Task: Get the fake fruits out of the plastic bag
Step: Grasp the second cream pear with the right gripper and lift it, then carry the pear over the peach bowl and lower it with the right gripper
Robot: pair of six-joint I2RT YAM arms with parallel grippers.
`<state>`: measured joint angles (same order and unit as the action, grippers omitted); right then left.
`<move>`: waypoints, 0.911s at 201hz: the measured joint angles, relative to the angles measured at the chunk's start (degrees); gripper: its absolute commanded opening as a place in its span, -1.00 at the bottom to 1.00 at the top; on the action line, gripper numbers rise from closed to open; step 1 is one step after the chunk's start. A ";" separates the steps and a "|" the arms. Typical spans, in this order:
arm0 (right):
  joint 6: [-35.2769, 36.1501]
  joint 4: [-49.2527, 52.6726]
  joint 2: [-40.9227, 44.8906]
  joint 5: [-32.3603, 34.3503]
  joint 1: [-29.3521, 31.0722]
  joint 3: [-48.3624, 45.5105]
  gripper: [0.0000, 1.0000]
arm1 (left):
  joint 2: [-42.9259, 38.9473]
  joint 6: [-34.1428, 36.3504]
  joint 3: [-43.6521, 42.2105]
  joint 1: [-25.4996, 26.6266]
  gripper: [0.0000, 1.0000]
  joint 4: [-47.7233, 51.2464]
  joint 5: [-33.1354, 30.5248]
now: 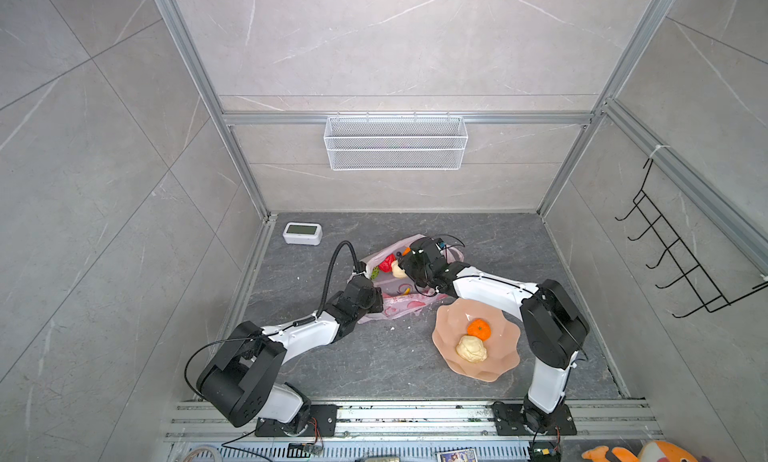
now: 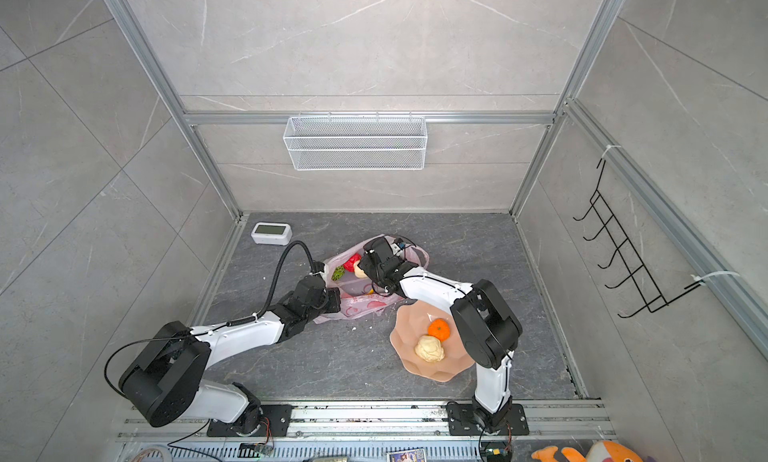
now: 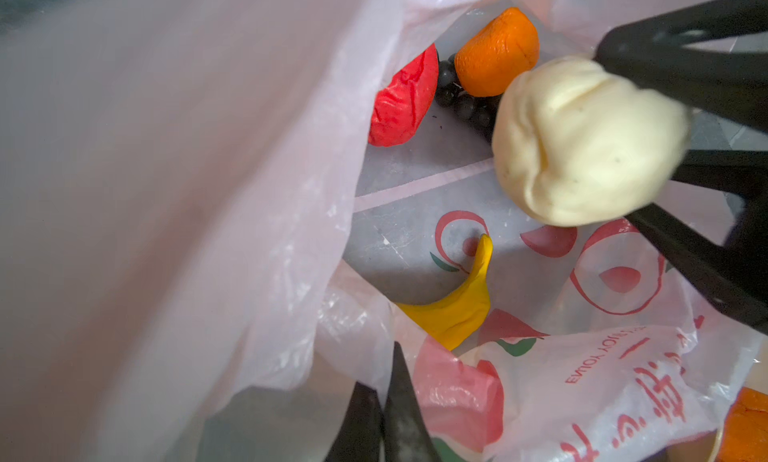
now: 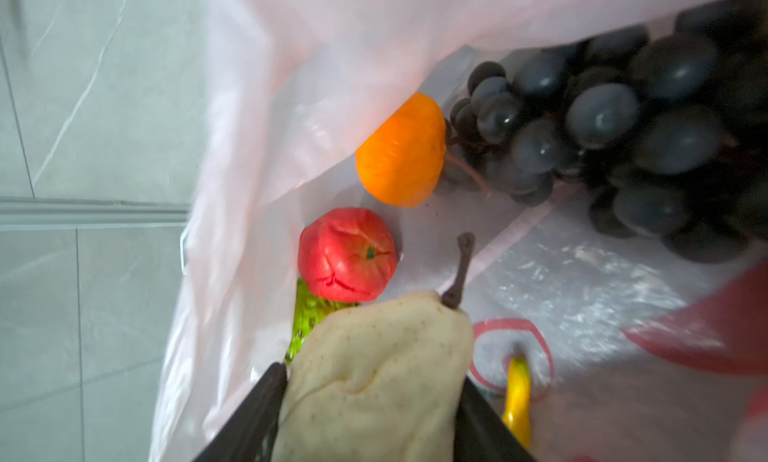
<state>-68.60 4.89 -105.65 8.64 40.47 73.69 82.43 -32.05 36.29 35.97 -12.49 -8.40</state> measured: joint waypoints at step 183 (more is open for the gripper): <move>17.44 30.88 31.08 33.20 9.66 -20.24 -0.02 | 0.09 0.00 0.00 0.00 -0.90 0.00 -0.02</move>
<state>-51.16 35.77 -74.56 41.85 50.13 53.45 82.52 -32.05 36.29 35.97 -12.49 -8.43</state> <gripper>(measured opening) 0.550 0.054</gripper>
